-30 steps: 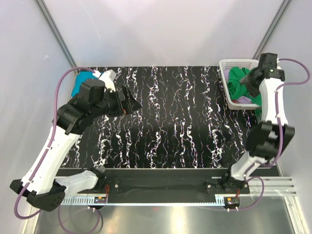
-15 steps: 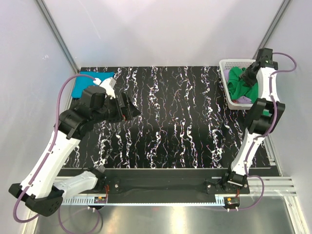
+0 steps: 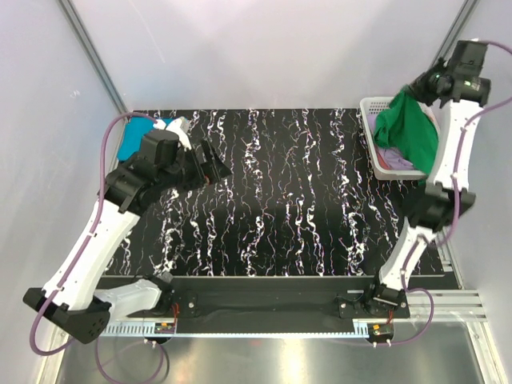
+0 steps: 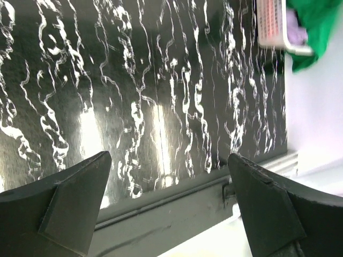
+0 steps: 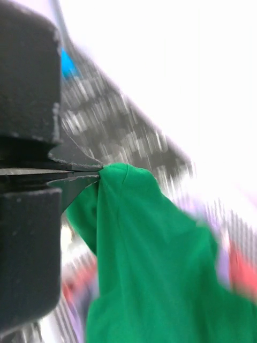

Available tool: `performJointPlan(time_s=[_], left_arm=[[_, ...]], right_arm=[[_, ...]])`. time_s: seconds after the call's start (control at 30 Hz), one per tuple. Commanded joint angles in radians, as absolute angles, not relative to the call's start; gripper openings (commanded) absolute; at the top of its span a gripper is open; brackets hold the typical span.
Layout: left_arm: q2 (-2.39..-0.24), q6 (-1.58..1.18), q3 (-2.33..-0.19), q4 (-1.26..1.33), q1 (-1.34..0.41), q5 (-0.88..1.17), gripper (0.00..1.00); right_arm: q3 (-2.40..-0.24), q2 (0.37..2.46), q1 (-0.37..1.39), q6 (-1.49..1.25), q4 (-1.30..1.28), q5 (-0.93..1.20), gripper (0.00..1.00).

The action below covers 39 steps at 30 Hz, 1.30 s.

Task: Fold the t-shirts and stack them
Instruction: Move the tshirt to the center of the board, then flatten the tshirt out

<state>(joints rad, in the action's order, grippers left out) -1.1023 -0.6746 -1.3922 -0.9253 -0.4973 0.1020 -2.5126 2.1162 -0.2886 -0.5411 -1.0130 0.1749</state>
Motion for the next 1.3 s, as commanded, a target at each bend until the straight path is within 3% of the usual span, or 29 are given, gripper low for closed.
performJointPlan(time_s=[0.0,0.07,0.2,0.3,0.4,0.53,0.6,0.63,0.73,0.8,0.93,1.1,1.27], left_arm=[[-1.14,-0.721,-1.457,-0.816,-0.454,0.081,0.97],[-1.15,-0.739,-1.451,-0.752,-0.433,0.093,0.97],[-1.173,-0.741,-1.492,-0.758,-0.416,0.08,0.97],[-1.148,-0.749,-1.477,-0.818,-0.414,0.028,0.97],[-1.059,-0.767,-1.361,-0.84,-0.385,-0.032,0.96],[-0.988,-0.776,-1.218,-0.871,-0.336,-0.09,0.97],[-0.991,-0.75,-1.192,-0.858,-0.331,-0.065,0.97],[-1.021,-0.743,-1.187,-0.864,-0.327,-0.051,0.97],[-1.083,-0.739,-1.189,-0.885,-0.318,-0.006,0.96],[-1.094,-0.721,-1.164,-0.847,-0.318,0.038,0.93],[-1.127,-0.66,-1.086,-0.704,-0.337,0.149,0.9],[-1.337,-0.66,-1.123,-0.599,-0.513,0.19,0.89],[-1.528,-0.675,-1.206,-0.471,-0.612,0.218,0.84]], right_arm=[[-2.45,1.823,-0.223,-0.772,-0.918,0.514,0.0],[-2.418,1.729,-0.096,-0.825,-0.858,0.593,0.0],[-2.381,1.661,0.223,-0.809,-0.974,0.492,0.0],[-2.13,1.548,0.394,-0.846,-0.921,0.376,0.0],[-1.652,1.431,0.448,-0.944,-0.714,0.344,0.0],[-1.382,1.442,0.518,-0.956,-0.523,0.327,0.01],[-1.377,1.531,0.544,-0.895,-0.515,0.363,0.1],[-1.403,1.563,0.557,-0.867,-0.591,0.371,0.27],[-1.498,1.626,0.561,-0.767,-0.745,0.335,0.48],[-1.561,1.612,0.558,-0.718,-0.825,0.206,0.55],[-1.559,1.602,0.493,-0.663,-0.972,0.074,0.57],[-1.416,1.594,0.35,-0.598,-0.937,0.109,0.54],[-1.326,1.527,0.316,-0.598,-0.954,0.115,0.5]])
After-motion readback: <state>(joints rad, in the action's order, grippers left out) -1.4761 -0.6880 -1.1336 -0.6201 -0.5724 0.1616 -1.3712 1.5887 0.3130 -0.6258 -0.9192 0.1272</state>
